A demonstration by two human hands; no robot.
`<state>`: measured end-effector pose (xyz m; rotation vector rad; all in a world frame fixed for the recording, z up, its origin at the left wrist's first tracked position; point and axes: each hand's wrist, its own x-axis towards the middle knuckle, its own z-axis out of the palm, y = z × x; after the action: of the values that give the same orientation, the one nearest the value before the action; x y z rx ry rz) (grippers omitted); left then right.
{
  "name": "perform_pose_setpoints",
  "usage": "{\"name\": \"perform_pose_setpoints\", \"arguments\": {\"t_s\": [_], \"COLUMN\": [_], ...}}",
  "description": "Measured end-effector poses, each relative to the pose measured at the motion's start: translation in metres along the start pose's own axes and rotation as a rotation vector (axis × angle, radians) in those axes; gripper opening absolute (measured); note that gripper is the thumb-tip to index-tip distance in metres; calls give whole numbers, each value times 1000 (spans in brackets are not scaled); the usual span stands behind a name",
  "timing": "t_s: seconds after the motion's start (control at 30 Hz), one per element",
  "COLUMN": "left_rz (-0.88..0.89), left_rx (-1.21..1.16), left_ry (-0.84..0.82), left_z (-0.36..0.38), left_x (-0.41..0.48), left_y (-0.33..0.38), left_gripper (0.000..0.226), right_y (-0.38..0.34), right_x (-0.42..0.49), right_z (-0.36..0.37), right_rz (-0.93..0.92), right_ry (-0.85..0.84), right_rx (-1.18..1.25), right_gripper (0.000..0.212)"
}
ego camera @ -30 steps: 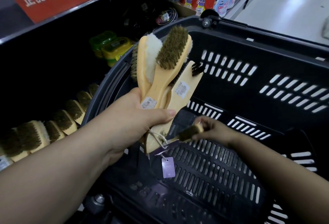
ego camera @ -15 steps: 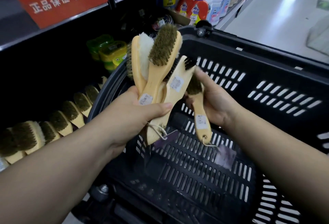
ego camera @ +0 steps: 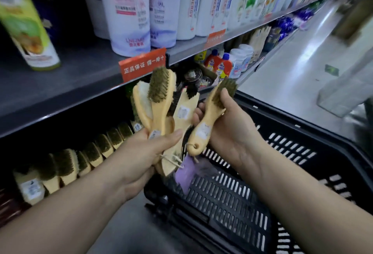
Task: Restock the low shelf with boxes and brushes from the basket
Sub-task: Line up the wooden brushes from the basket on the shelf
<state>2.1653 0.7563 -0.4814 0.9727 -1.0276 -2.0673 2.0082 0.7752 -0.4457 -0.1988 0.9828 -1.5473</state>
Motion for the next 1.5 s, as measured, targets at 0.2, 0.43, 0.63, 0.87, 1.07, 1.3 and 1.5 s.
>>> {"name": "perform_pose_setpoints", "arguments": {"t_s": [0.2, 0.43, 0.63, 0.87, 1.07, 1.3, 1.5], "left_rz": [18, -4, -61, -115, -27, -6, 40], "left_rx": [-66, 60, 39, -20, -93, -130, -105], "left_ry": [105, 248, 393, 605, 674, 632, 672], "left_z": [-61, -128, -176, -205, -220, -223, -239], "left_x": [-60, -117, -128, -125, -118, -105, -69], "left_y": [8, -17, -53, -87, -81, -90, -79], "left_gripper": [47, 44, 38, 24, 32, 57, 59], "right_y": [58, 138, 192, 229, 265, 285, 308], "right_x": [-27, -25, -3, 35, 67, 102, 116], "right_z": [62, 84, 50, 35, 23, 37, 14], "right_rz": [96, 240, 335, 328, 234, 161, -151], "right_ry": [-200, -183, -17, 130, 47, -138, -327], "right_rx": [-136, -120, -469, -614, -943, -1059, -1327], "right_gripper": [24, 34, 24, 33, 9, 34, 48]}}
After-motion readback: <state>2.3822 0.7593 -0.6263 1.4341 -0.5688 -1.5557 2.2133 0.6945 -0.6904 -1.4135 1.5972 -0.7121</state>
